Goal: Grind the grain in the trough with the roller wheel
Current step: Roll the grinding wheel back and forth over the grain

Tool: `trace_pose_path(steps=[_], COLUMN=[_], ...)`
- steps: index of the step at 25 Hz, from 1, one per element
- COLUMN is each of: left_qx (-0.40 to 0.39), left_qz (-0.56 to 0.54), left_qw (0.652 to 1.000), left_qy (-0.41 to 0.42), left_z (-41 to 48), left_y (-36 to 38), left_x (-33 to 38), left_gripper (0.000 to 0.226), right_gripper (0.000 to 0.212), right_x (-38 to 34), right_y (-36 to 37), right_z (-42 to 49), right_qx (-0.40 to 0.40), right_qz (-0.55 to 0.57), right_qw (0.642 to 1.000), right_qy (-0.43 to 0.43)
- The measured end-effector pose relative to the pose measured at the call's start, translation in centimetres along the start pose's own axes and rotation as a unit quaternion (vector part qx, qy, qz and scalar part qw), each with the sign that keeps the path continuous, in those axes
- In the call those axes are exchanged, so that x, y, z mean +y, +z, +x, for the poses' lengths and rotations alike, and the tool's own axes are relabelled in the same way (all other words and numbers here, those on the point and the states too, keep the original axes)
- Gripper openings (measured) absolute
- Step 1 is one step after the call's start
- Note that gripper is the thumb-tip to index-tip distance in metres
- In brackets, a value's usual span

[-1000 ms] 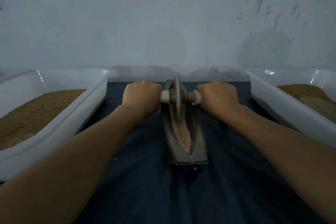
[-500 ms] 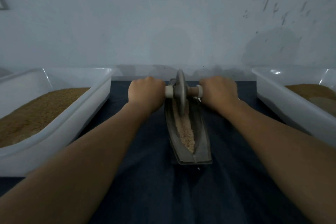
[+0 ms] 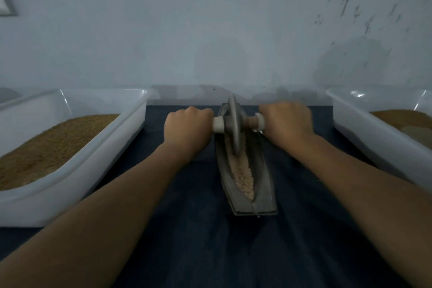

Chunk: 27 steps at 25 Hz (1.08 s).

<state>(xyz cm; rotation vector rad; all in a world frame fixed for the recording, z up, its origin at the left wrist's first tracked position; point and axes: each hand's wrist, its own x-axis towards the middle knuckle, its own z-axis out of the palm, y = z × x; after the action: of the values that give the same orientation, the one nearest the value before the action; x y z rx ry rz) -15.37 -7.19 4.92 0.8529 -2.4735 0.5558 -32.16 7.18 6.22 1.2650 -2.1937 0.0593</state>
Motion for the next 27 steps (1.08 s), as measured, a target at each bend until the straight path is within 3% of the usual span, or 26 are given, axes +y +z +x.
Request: trace_pose_path(steps=[3, 6, 9, 12, 14, 16, 18, 21, 23, 27], left_qx=[-0.012, 0.085, 0.156, 0.076, 0.013, -0.031, -0.016, 0.114, 0.172, 0.051], left_qz=[-0.008, 0.008, 0.004, 0.032, 0.0, -0.026, -0.031, -0.005, 0.0, 0.032], left_qw=[1.0, 0.994, 0.978, 0.993, 1.0, 0.999, 0.999, 0.989, 0.976, 0.996], left_qy=[-0.018, 0.064, 0.137, 0.083, 0.018, -0.018, -0.002, 0.089, 0.137, 0.073], left_z=[0.2, -3.4, -4.6, -2.4, 0.5, 2.2, 1.1, -3.3, -4.3, -1.4], left_y=[0.1, -0.6, -2.0, -0.7, 0.2, 0.8, 0.7, -0.3, -1.3, -0.5], left_x=[0.0, -0.7, -1.4, -0.6, -0.2, -0.2, -0.5, -1.0, -1.3, -0.3], left_gripper=[0.013, 0.033, 0.035, 0.025, 0.008, 0.005, 0.005, 0.036, 0.04, 0.025], right_gripper=[0.014, 0.028, 0.041, 0.03, 0.009, 0.007, 0.009, 0.027, 0.031, 0.022], right_x=[0.1, 1.5, 2.9, 1.6, 0.2, -0.3, 0.3, 1.6, 2.4, 1.3], right_y=[0.0, -0.4, -0.9, 0.0, 0.2, 0.3, 0.0, -0.7, -1.2, 0.3], right_z=[1.2, -3.8, -7.2, -4.4, -0.5, 2.0, 1.1, -4.5, -6.7, -3.3], right_qx=[-0.025, 0.054, 0.103, 0.052, 0.007, -0.025, -0.026, 0.043, 0.086, 0.039], right_qz=[0.009, -0.005, 0.038, -0.01, 0.001, -0.001, -0.002, 0.015, 0.039, -0.009], right_qw=[1.0, 0.997, 0.99, 0.998, 1.0, 0.999, 1.0, 0.997, 0.993, 0.999], right_qy=[-0.008, -0.057, -0.085, -0.038, 0.012, 0.027, -0.005, -0.056, -0.071, -0.014])
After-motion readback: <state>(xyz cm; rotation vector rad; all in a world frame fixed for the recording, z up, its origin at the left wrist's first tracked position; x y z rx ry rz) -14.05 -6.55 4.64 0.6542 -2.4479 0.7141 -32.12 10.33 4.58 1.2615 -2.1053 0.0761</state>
